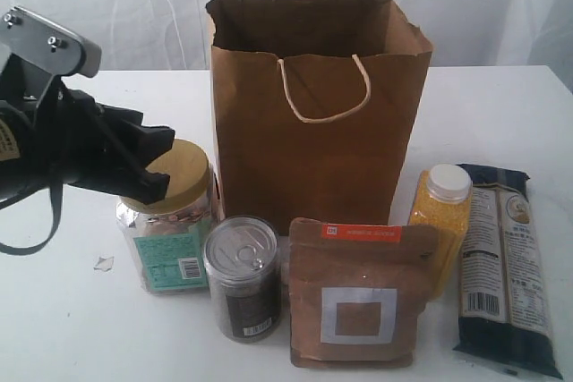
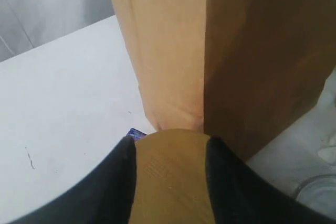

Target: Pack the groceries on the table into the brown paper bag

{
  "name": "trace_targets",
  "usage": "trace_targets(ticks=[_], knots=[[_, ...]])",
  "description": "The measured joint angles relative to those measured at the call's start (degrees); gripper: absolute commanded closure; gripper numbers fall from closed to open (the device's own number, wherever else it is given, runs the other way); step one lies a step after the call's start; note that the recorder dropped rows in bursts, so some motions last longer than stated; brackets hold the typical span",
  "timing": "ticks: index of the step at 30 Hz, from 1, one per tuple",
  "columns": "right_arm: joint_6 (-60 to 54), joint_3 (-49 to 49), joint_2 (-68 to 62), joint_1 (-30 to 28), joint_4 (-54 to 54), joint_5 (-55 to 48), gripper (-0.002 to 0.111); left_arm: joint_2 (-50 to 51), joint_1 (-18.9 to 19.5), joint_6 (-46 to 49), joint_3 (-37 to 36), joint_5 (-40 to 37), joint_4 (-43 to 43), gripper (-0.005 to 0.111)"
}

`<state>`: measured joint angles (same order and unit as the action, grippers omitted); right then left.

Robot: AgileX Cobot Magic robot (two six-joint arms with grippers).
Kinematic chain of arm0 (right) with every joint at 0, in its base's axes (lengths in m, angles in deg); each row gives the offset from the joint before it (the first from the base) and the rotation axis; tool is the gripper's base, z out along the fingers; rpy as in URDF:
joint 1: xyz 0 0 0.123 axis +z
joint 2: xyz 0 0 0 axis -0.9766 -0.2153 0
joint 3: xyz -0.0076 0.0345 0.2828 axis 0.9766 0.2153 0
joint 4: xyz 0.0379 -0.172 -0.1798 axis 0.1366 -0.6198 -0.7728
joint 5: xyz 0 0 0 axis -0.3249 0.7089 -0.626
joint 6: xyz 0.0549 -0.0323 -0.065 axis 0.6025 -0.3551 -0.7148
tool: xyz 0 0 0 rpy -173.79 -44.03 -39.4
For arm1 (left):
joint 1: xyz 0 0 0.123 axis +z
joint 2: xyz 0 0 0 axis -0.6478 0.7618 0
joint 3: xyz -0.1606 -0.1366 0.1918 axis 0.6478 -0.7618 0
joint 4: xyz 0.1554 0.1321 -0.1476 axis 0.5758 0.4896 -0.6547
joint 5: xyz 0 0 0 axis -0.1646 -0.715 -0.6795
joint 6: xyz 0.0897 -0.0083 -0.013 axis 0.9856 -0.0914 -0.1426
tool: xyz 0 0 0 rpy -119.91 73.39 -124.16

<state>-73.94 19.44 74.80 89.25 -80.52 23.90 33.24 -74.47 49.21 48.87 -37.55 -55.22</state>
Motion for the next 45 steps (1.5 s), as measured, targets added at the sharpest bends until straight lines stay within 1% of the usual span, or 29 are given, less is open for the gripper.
trace_targets(ticks=[4,7,14,15,16,26,36,45], knots=[[0.00,0.00,0.00,0.00,0.00,0.00,0.108,2.34,0.00,-0.22,0.29,0.42,0.23,0.060],[0.00,0.00,0.00,0.00,0.00,0.00,0.108,3.43,0.00,-1.12,0.29,0.42,0.23,0.067],[0.00,0.00,0.00,0.00,0.00,0.00,0.108,3.91,0.00,-2.85,0.29,0.55,1.60,0.102],[0.00,0.00,0.00,0.00,0.00,0.00,0.108,3.91,0.00,-2.85,0.29,0.55,1.72,0.106],[0.00,0.00,0.00,0.00,0.00,0.00,0.108,3.91,0.00,-2.85,0.29,0.55,1.72,0.107],[0.00,0.00,0.00,0.00,0.00,0.00,0.108,5.69,0.00,-2.85,0.29,1.41,2.63,0.107],[0.00,0.00,0.00,0.00,0.00,0.00,0.108,5.58,0.00,-2.85,0.32,-1.52,3.59,0.107],[0.00,0.00,0.00,0.00,0.00,0.00,0.108,2.24,0.10,-2.85,0.55,-8.24,6.22,0.107]])
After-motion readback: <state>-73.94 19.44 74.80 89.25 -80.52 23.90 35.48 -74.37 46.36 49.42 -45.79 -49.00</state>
